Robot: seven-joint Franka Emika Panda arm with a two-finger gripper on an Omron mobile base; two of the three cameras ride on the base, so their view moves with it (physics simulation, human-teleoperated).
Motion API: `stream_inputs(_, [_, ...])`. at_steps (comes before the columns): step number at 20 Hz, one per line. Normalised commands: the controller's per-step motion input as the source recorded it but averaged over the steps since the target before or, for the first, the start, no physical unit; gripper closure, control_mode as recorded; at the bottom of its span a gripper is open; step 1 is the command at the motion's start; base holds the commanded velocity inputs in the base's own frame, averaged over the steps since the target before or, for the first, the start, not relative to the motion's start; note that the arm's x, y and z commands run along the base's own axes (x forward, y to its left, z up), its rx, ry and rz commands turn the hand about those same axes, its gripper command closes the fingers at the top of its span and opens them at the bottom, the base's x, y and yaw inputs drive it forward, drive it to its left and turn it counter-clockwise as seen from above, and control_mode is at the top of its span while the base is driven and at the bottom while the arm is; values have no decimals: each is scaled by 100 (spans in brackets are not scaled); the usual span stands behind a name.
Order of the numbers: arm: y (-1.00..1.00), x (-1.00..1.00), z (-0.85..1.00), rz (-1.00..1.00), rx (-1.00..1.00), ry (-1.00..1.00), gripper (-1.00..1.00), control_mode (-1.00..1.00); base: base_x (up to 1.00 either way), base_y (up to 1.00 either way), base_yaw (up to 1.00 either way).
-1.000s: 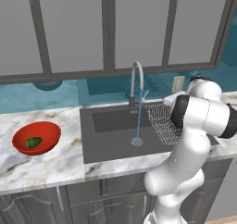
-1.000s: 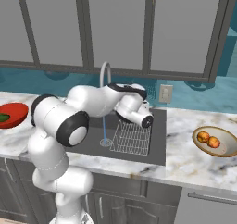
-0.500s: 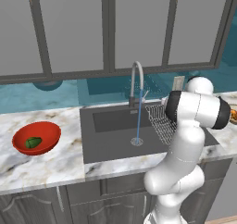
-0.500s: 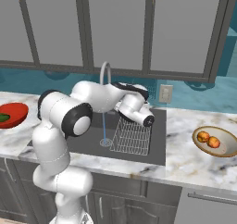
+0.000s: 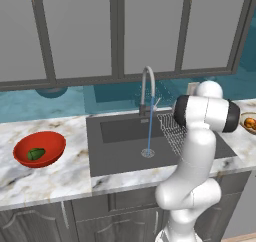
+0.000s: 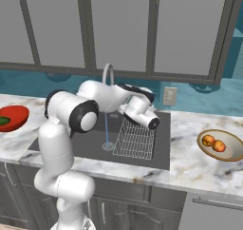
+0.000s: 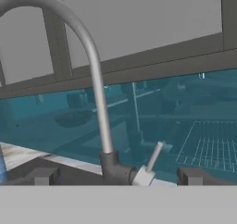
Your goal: Pick the peachs from the sink and place them in one bowl. Place the avocado in the other bowl. Then turn off the sink faucet.
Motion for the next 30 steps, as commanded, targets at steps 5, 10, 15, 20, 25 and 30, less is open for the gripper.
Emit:
stream_inputs(5, [0, 26, -3, 1, 2, 0, -100, -100, 0, 0, 0])
stream_inputs(10, [-1, 23, -15, 2, 2, 0, -100, -100, 0, 0, 0])
stream_inputs(15, [-1, 20, -16, 2, 2, 0, -100, -100, 0, 0, 0])
stream_inputs(20, [0, 21, -10, 1, 2, 0, -100, -100, 0, 0, 0])
stream_inputs(25, [0, 23, -2, 0, 2, 0, -100, -100, 0, 0, 0])
stream_inputs(30, [0, 19, -5, 0, 1, 0, -100, -100, 0, 0, 0])
